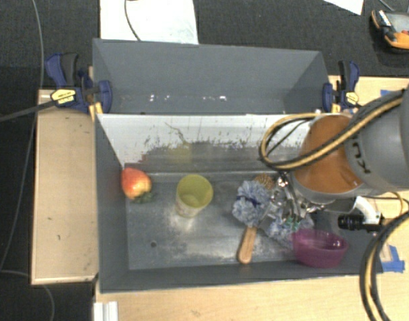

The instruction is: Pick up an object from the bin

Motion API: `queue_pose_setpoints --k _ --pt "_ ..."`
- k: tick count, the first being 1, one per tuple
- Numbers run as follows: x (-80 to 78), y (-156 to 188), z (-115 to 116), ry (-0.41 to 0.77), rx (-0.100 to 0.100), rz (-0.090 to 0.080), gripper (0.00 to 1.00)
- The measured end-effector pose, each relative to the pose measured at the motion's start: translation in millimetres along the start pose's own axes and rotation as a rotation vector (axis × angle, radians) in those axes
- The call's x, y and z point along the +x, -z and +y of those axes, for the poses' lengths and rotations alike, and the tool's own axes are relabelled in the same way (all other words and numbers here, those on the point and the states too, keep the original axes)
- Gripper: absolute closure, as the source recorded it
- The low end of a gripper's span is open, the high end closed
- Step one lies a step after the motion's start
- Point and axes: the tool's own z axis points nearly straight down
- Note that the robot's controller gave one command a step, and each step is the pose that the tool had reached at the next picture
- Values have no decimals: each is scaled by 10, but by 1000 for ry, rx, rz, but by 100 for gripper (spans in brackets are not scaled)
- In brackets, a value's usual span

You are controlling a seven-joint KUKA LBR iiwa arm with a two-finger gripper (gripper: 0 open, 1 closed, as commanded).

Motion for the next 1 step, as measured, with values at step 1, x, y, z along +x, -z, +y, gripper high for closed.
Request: queue_pose_setpoints --k 1 --pt "31 306 -7 4 5 13 100"
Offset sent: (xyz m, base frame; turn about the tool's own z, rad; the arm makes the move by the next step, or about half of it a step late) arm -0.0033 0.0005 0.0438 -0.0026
